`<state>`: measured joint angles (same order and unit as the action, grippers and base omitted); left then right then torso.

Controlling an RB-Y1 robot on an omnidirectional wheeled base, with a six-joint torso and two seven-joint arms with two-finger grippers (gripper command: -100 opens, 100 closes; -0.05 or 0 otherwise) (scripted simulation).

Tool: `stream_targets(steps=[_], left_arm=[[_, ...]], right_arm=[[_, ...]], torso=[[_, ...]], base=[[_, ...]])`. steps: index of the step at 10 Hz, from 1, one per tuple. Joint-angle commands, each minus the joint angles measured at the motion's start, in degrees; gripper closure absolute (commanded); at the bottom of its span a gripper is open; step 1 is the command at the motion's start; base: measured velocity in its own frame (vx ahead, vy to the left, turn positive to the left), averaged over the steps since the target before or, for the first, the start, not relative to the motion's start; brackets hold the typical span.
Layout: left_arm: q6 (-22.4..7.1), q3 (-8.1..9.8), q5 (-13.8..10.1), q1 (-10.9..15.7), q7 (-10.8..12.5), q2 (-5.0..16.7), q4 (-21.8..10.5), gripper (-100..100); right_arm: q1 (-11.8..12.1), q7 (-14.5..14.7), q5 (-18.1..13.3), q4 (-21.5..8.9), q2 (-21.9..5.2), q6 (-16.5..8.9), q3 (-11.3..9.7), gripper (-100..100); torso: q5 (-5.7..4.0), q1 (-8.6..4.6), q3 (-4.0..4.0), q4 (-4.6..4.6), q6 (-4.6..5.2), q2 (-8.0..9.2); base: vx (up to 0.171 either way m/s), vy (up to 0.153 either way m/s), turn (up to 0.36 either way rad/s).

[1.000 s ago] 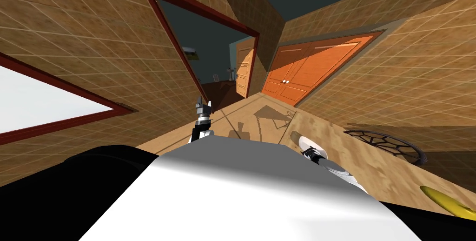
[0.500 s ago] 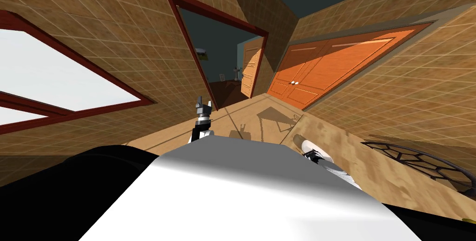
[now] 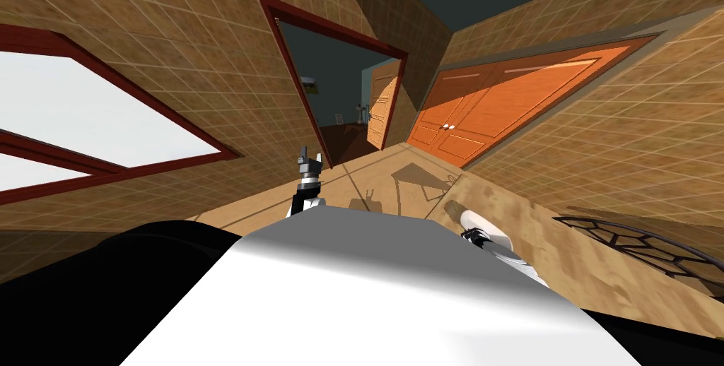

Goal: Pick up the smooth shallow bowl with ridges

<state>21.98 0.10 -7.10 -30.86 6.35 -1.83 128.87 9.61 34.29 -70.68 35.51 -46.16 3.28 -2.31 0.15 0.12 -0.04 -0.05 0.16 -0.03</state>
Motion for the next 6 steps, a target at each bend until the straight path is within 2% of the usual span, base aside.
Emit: stream_targets(steps=[1, 2, 3, 6], left_arm=[[0.00, 0.00, 0.00, 0.00, 0.00, 0.00, 0.00, 0], [0.00, 0.00, 0.00, 0.00, 0.00, 0.00, 0.00, 0], [0.00, 0.00, 0.00, 0.00, 0.00, 0.00, 0.00, 0], [0.00, 0.00, 0.00, -0.02, 0.00, 0.00, 0.00, 0]], right_arm=[[0.00, 0.00, 0.00, 0.00, 0.00, 0.00, 0.00, 100], [0.01, -0.01, 0.01, -0.01, 0.02, 0.02, 0.00, 0], [0.42, -0.19, -0.20, 0.79, -0.39, -0.22, -0.41, 100], [2.39, 0.72, -1.09, 5.14, -1.45, 1.37, -0.07, 100]], torso=[[0.00, 0.00, 0.00, 0.00, 0.00, 0.00], [0.03, 0.03, 0.01, 0.01, -0.01, 0.01], [0.04, 0.05, 0.01, 0.01, -0.02, 0.01], [0.13, 0.33, -0.14, -0.05, 0.03, -0.25]], base=[[0.000, 0.000, 0.000], [0.000, 0.000, 0.000], [0.042, 0.021, -0.234], [0.103, 0.053, -0.276]])
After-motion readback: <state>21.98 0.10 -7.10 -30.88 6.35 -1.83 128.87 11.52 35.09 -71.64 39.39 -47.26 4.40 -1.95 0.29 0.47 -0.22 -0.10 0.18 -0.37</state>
